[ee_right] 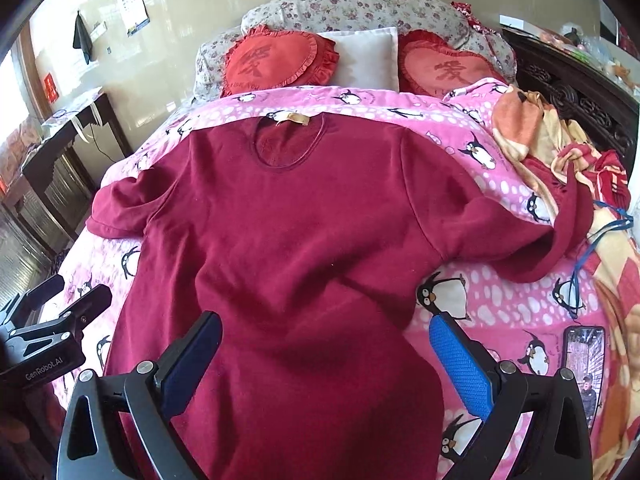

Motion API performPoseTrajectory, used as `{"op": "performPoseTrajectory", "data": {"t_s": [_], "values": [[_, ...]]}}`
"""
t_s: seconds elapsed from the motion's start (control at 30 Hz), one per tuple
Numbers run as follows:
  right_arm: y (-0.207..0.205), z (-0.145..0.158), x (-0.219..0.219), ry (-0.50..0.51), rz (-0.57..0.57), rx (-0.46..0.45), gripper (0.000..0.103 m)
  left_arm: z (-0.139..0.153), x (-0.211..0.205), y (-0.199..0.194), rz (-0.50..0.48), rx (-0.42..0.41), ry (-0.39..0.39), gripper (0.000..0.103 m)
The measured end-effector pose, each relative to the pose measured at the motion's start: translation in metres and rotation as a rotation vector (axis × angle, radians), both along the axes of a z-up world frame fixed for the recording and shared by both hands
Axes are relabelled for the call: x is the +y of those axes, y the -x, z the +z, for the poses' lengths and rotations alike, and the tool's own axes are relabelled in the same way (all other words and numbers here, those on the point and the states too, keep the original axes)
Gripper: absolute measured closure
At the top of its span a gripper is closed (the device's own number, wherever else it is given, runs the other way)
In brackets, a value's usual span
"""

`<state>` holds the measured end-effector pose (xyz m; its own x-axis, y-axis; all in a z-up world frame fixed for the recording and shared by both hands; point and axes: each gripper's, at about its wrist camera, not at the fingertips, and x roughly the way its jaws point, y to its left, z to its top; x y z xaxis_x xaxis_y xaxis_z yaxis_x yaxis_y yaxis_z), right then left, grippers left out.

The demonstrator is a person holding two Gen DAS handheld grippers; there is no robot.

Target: Fold small clothes

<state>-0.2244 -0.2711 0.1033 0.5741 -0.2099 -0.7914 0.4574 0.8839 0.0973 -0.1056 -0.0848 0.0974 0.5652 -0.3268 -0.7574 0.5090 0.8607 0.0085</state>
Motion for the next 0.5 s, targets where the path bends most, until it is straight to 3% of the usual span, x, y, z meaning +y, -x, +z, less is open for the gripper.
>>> {"op": "performPoseTrajectory", "data": {"t_s": [0.5], "values": [[-0.031, 0.000, -0.001, 0.047, 0.021, -0.001, 0.000, -0.009, -0.017, -0.019, 0.023, 0.045, -0.008, 0.001]]}}
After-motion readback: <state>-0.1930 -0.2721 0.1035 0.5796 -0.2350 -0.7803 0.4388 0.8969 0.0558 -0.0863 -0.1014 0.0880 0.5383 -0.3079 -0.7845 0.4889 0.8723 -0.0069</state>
